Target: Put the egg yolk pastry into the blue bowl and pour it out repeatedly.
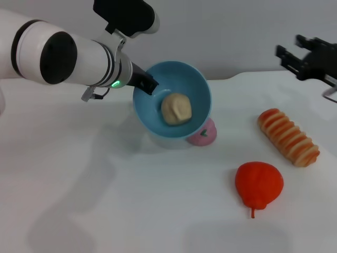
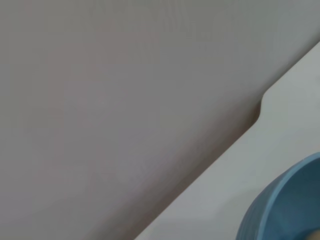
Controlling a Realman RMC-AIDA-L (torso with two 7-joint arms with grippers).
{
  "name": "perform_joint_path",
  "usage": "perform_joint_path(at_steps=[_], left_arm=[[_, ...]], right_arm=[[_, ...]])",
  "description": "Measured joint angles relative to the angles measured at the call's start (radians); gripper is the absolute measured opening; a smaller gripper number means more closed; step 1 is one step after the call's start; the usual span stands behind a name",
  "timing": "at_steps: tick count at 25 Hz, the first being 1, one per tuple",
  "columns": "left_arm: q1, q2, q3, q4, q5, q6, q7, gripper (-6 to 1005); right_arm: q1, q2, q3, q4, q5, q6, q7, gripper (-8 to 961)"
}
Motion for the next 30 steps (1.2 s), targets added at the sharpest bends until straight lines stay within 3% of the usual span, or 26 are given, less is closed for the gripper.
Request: perform_joint_path(at_steps=[8,14,20,30], left_arm=[[-0.005,0.001,0.035,-0.002,0.004,0.066,0.001,-1],[-0.019,0.001,0.076,-0.006,0.006,0.143,0.001,0],[-0.045,0.0,0.148,-0.036,0.007,0.296,0.002,0],[-0.117,-0.004,0.184,-0.134,0.103,0.359,0.003,-1]], right_arm=[[-0.152,-0.001,0.003,0.088,0.342,0.009,-0.286,505],[-0.231,-0.001,0.006,0.159,0.484,-0.013,-0.351,505],[-0.24,0.001,0.098,0.303,0.498,-0.092,-0.455,504],[-0.246,-0.002,0.171,0.403,0.546,-0.176,-0.482,504]])
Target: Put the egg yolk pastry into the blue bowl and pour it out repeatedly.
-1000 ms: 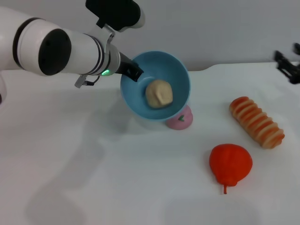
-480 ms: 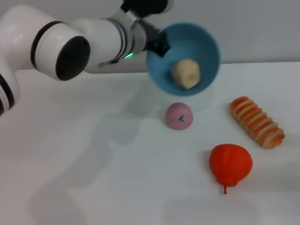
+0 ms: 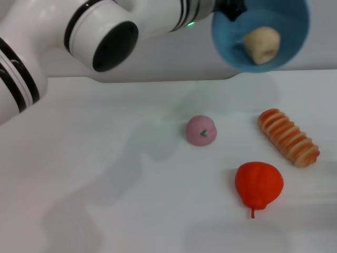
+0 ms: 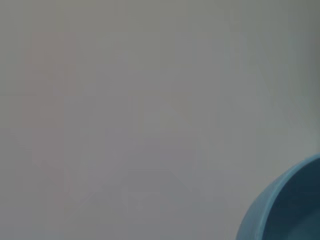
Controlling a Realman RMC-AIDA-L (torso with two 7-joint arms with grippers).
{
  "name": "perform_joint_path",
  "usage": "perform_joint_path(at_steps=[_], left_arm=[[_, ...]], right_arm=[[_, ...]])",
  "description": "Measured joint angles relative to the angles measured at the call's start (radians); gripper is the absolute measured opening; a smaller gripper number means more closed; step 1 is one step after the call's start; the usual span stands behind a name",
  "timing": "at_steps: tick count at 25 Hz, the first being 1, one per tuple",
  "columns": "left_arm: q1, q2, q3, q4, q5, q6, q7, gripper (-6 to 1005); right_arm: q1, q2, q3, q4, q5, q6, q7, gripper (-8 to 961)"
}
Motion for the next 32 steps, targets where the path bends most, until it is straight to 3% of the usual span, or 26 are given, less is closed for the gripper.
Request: perform_joint_path(at_steps=[11,20,27,32], left_arm=[[-0.001,-0.006,0.094,0.01,0.046,0.257,0.004,0],[0.005,-0.009,0.081,0.024,0.046,0.36,0.122,-1],[0.038,-0.009,0.074,0.014,0.021,0.452,0.143,0],[0.085,-0.009,0.104,0.019,-0.027,0.611,0.163,0]], right_arm=[[0.027,0.001,0.001,0.004,0.0,-0.026,-0.001,505],[0.038,0.0,0.002,0.008,0.0,-0.027,-0.002,504],[0.039,0.001,0.002,0.011,0.0,-0.027,-0.002,505],[0.047,0.001,0.002,0.011,0.0,-0.024,-0.002,504]])
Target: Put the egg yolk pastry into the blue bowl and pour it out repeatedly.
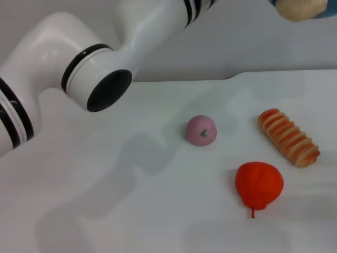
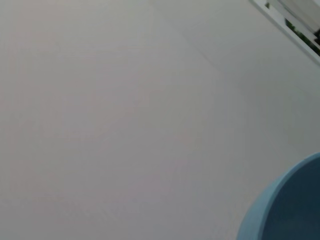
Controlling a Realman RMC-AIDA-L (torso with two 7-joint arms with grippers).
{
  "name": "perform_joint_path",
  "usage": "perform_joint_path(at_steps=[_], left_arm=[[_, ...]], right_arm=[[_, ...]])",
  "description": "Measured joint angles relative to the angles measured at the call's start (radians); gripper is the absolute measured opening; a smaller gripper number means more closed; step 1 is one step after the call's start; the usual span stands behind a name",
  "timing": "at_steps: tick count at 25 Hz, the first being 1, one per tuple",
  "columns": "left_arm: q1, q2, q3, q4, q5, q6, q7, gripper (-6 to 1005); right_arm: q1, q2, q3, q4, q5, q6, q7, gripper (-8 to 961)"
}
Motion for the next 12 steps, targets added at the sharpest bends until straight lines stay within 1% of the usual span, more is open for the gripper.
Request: perform_joint_path(at_steps=[3,7,12], left_arm=[[0.003,0.0,0.012,0.003,-0.014,0.011,0.003,0],[0.006,0.0,0.056,0.001,-0.016,0.043,0.012,-1],[-0.007,0.0,0.088,-0.004,-0.016,0.02,0.011,-1]], right_arm=[[0.007,0.0,0.0,0.001,0.0,0.004,0.0,504],[0.016,-0.001,0.0,0.001,0.0,0.005,0.0,503],[0.022,-0.002,0.0,0.001,0.0,0.007,0.0,502]])
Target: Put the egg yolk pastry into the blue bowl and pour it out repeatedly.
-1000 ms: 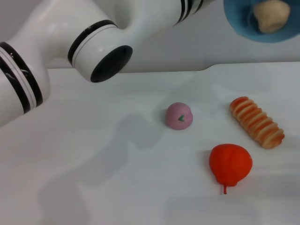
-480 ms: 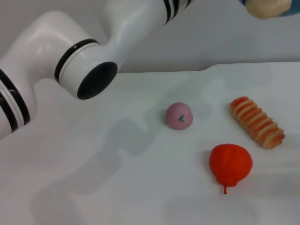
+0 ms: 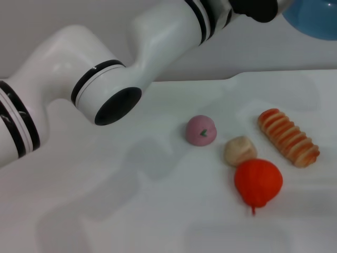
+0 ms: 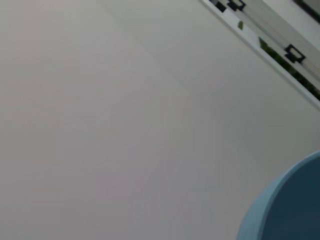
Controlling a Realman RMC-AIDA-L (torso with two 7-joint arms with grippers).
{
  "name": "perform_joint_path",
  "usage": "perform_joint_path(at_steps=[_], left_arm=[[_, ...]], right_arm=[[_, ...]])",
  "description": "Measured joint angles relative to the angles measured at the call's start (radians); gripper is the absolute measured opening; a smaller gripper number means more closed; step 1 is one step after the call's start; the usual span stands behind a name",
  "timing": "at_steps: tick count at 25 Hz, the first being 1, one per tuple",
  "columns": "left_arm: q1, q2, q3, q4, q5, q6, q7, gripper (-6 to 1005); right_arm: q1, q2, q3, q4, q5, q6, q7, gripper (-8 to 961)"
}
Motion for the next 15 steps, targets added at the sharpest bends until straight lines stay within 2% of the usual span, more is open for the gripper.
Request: perform_joint_path(at_steps=[5,10,11,12,15], left_arm=[[-0.005,0.001,-0.055,-0.014,-0.009,-0.136,-0.006,0],[-0.01,0.007,-0.18,-0.015,-0.053,-0.361,-0.007,-1],[-0.01,0.007,-0.18,-0.015,-0.053,-0.361,-0.007,-1],[-0.004,0.008,-0.231,-0.015,-0.053,-0.443,-0.008,-1],[-0.004,0.009,-0.301,-0.01,-0.054,-0.572,-0.008,-1]], right_arm=[[0.0,0.0,0.0,0.0,0.0,0.001,0.0,503],[0.005,-0.001,0.0,0.0,-0.002,0.002,0.0,505],[0.007,-0.002,0.0,0.0,-0.004,0.003,0.0,505],[0.008,-0.002,-0.001,0.0,-0.005,0.003,0.0,505],[0.014,-0.003,-0.007,-0.003,-0.007,0.003,0.0,505]])
